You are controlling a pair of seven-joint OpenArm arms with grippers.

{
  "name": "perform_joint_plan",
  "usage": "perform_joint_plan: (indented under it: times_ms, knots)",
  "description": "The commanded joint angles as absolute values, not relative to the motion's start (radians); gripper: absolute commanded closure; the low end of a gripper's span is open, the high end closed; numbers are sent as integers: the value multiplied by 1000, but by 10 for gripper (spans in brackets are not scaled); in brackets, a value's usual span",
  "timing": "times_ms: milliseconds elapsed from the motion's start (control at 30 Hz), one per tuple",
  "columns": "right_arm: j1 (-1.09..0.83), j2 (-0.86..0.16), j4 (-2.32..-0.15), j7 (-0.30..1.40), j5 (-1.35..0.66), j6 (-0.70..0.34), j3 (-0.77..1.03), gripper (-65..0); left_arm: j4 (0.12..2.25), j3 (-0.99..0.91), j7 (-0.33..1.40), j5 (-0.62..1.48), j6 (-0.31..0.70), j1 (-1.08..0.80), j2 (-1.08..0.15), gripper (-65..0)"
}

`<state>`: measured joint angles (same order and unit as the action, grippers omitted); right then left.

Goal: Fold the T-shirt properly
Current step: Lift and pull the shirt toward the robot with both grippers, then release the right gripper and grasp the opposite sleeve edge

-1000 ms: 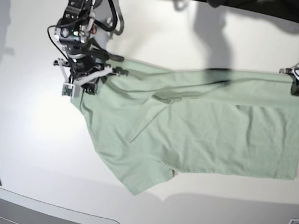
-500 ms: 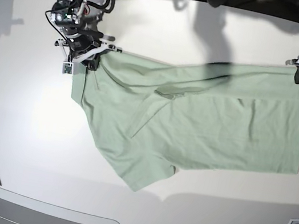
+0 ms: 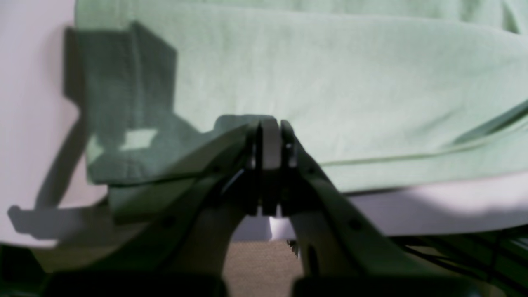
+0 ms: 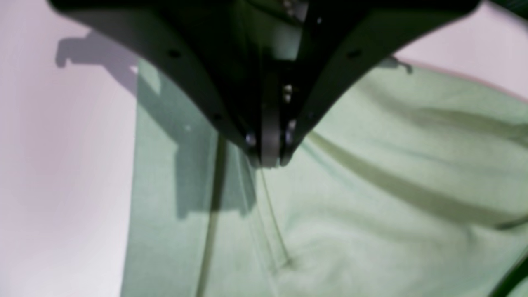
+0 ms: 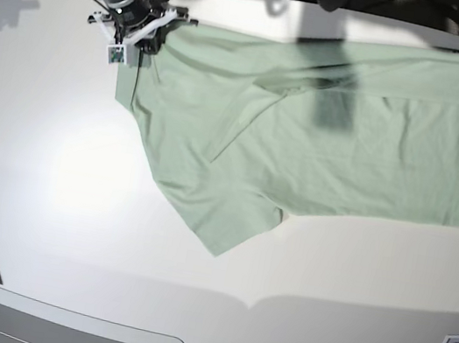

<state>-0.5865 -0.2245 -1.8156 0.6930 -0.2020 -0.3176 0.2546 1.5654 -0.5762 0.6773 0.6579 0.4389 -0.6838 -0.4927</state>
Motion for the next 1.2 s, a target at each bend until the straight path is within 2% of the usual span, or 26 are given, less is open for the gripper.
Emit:
perform_joint_plan:
  times_ms: [0,267,567,733,767,867,900,933,1067,1167]
  knots:
    - [-603,-230,-1831,701,-193,-315,257,0,1573,-582,696,649,434,-702,-499,0]
    - [-627,-230,-1856,706,-193,-313,257,0,1587,-583,666,656,434,-695,-474,0]
    - [-632,-230,-2081,736,-189,-313,257,0,1735,-631,664,656,434,-696,-465,0]
    - [-602,-230,-2165,630,-144,-313,257,0,1864,-741,626,656,434,-695,-463,0]
    - [-583,-229,-2165,605,-125,-313,257,-22,1880,-760,612,656,434,-695,-463,-43]
    - [-509,-229,-2165,537,-86,-313,257,-267,1905,-794,581,656,433,-695,-464,-165]
    - [-479,-229,-2164,511,-76,-313,257,-322,1905,-796,574,656,433,-695,-464,-186]
    - [-445,-230,-2161,491,-68,-313,257,-351,1905,-796,575,656,433,-695,-464,-195]
    - [-284,-230,-2090,476,-31,-313,257,-356,1905,-796,576,656,434,-696,-463,-195]
    - [-160,-231,-1944,478,-29,-313,257,-356,1905,-796,576,656,434,-696,-463,-195]
